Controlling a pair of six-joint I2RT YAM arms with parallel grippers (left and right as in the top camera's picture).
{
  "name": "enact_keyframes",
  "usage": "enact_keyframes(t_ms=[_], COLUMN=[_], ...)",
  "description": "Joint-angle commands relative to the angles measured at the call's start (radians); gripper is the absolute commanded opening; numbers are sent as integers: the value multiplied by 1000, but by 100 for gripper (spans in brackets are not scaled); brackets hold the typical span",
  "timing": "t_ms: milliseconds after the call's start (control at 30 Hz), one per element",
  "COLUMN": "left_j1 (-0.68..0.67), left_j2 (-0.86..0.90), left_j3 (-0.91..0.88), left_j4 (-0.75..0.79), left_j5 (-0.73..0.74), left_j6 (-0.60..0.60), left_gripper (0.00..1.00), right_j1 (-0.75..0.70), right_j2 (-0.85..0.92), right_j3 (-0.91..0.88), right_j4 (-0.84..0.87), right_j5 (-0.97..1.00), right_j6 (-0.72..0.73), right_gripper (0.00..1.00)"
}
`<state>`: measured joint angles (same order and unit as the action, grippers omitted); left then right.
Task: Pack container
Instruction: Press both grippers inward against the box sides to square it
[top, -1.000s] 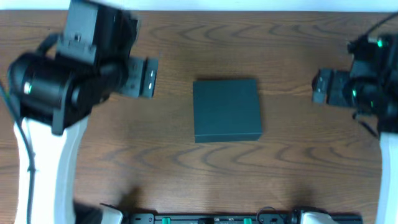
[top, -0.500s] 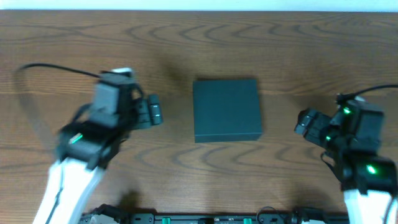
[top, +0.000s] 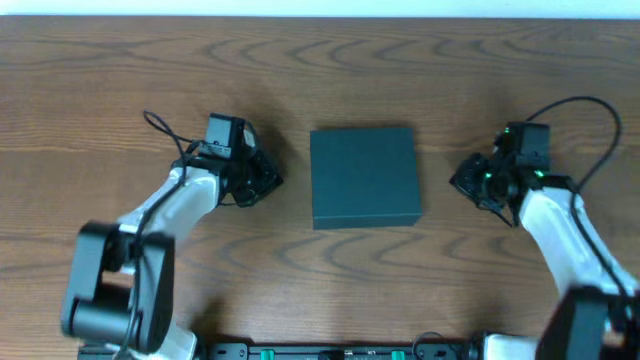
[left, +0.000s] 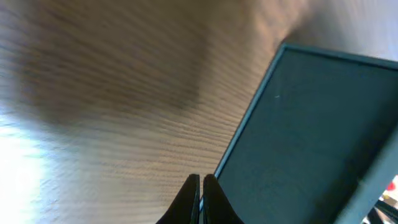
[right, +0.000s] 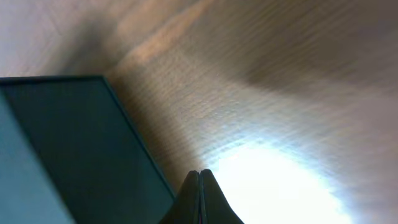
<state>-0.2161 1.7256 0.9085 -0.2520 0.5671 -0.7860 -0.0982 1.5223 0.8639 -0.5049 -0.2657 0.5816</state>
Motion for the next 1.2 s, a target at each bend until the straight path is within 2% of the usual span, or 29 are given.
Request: enact_keyframes(t_ms=[0,233,500,667,833,1167], left_j1=[-8,-39,-80,-79,-78,-37], left_j2=[48,103,118,118,118,118], left_j3=[11,11,11,14,43,139], left_j4=[34,158,209,285,294,294], left_j5=[89,168,176,177,144,60], left_j6=[-61,-139,-188,-225,-224,-224], left_gripper=[6,6,6,6,6,6], right_j1=[-5,-4,64,144,184,185], right_j2=[74,185,206,206,206,210], right_j3=[0,0,0,0,0,0], right_j4=[42,121,172,267,373,421], right_j5=[-134,-231,-346,-351,-323,-275], right_j6=[16,76,208,286,348,349], right_gripper=[2,1,2,2,2,2])
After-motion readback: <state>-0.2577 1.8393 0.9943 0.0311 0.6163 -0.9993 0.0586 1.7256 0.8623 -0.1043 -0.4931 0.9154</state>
